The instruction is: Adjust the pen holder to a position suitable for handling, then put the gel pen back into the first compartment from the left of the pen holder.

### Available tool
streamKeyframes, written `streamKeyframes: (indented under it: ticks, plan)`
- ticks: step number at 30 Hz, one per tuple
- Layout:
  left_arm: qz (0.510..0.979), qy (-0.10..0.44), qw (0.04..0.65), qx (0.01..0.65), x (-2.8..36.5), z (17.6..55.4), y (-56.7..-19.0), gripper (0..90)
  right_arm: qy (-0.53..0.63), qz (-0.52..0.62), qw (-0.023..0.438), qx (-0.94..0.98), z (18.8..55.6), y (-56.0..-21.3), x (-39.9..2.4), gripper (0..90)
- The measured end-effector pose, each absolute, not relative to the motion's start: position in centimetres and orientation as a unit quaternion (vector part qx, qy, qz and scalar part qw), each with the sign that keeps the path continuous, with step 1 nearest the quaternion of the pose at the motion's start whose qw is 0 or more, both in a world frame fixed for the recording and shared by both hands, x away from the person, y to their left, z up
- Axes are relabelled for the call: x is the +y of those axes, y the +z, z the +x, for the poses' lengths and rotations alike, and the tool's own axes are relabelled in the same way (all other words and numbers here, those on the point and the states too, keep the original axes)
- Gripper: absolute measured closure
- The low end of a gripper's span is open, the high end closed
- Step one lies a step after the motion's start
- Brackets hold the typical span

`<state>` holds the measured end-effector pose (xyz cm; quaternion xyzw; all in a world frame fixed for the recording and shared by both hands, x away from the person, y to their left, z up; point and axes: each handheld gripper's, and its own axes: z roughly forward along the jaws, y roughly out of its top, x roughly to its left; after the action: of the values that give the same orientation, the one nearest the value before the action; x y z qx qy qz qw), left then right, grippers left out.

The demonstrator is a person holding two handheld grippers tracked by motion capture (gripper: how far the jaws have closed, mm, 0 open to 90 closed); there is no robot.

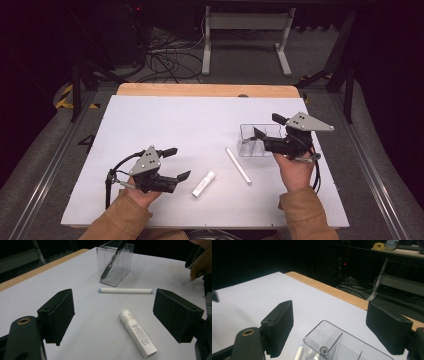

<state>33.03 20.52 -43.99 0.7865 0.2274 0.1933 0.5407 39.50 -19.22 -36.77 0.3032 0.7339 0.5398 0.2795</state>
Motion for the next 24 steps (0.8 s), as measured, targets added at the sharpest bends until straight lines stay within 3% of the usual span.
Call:
streamKeyframes:
  ticks: [24]
  plan:
    - [0.770, 0.187, 0.560, 0.243, 22.8, 32.2, -43.1, 10.1, 0.532, 0.268, 0.240, 0.766, 36.6, -36.3, -17.5, 9.9]
